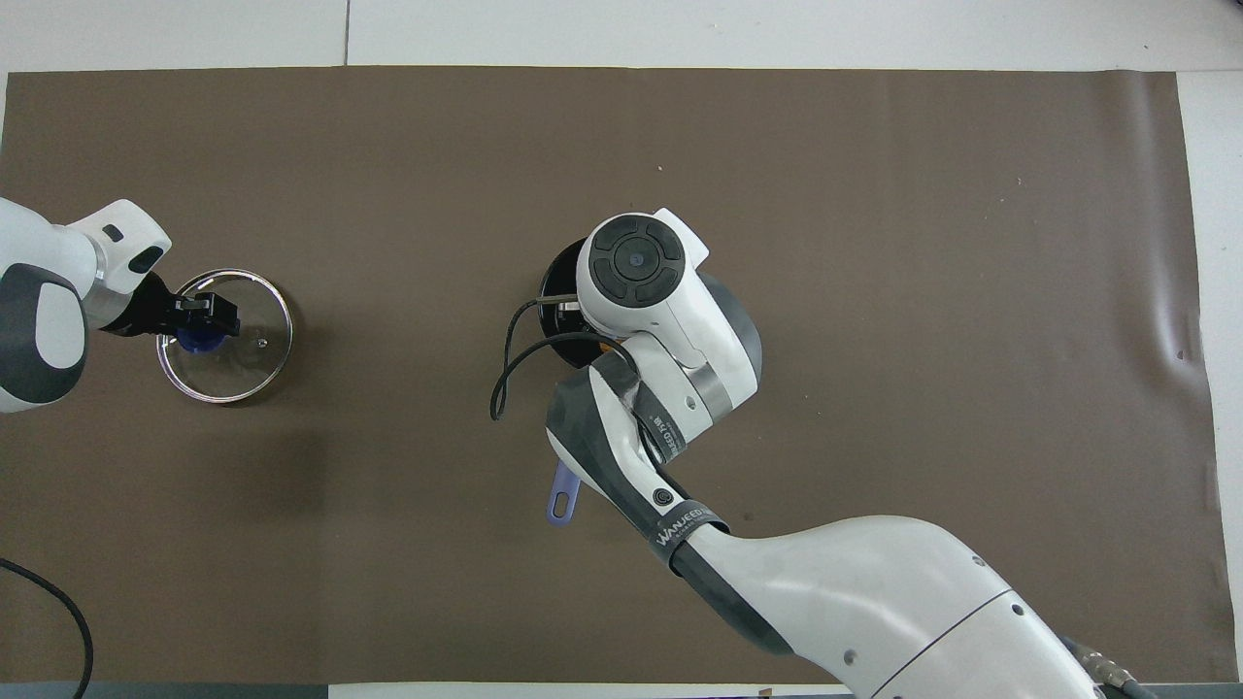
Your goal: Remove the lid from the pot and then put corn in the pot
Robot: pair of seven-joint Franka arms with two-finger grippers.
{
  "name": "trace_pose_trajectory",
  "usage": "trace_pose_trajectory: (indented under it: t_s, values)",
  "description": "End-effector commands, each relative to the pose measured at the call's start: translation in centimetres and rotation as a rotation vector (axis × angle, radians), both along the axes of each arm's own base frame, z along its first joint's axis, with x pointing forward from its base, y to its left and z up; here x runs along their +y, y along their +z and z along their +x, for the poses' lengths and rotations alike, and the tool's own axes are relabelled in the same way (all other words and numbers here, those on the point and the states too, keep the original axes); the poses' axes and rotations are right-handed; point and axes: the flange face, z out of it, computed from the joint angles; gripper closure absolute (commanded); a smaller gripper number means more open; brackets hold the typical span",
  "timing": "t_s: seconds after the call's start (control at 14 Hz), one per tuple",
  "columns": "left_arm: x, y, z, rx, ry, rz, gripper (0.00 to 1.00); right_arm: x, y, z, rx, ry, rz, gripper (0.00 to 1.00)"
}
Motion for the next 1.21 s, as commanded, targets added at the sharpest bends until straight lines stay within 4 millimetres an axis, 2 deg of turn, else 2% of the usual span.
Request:
trace_pose_trajectory:
  t_s: [0.0,0.14,0.21,0.29,0.36,0.43,0.5,0.57,0.64,0.79,0.93,1.07,1.14]
  values:
    - [0.0,-0.1,-0.3,-0.034,-0.046,0.015,1.0,-0.7,-0.4,0.5,-0.015,-0.017,0.015,0.98]
    - [-0.1,-0.2,-0.3,-0.036,-0.058,0.015,1.0,-0.6,-0.5,0.5,-0.014,-0.015,0.014,0.76]
    - [-0.1,-0.2,-0.3,-0.036,-0.064,0.014,1.0,-0.6,-0.5,0.5,-0.013,-0.015,0.015,0.71]
    - [-0.1,-0.2,-0.3,-0.038,-0.069,0.014,1.0,-0.6,-0.4,0.5,-0.015,-0.015,0.015,0.57]
    - [-0.2,-0.2,-0.3,-0.04,-0.073,0.014,1.0,-0.4,-0.1,0.5,-0.018,-0.013,0.016,0.35]
    - [-0.3,-0.2,-0.3,-0.038,-0.075,0.014,1.0,0.1,0.6,0.4,-0.029,0.003,0.008,0.0]
    - [-0.4,-0.3,-0.3,-0.037,-0.077,0.014,1.0,0.6,1.8,0.4,-0.036,0.011,0.009,0.0]
    - [-0.5,-0.1,-0.2,-0.038,-0.08,0.014,0.61,1.0,3.0,0.6,-0.031,0.018,-0.007,0.0]
    - [-0.6,0.1,0.0,-0.037,-0.087,0.013,0.01,0.6,3.9,0.9,-0.019,0.024,-0.036,0.0]
    - [-1.8,1.6,0.7,-0.05,-0.111,0.012,0.0,-1.3,6.8,2.1,0.0,0.003,-0.057,0.0]
    - [-5.0,5.0,1.8,-0.047,-0.155,0.01,0.0,-4.4,10.7,3.3,-0.028,0.026,-0.064,0.0]
    - [-7.8,9.4,2.4,-0.044,-0.128,0.01,0.0,-9.8,14.9,4.2,-0.019,0.058,-0.081,0.0]
    - [-9.3,11.3,2.5,-0.044,-0.081,0.013,0.0,-12.6,17.5,3.9,-0.004,0.072,-0.093,0.0]
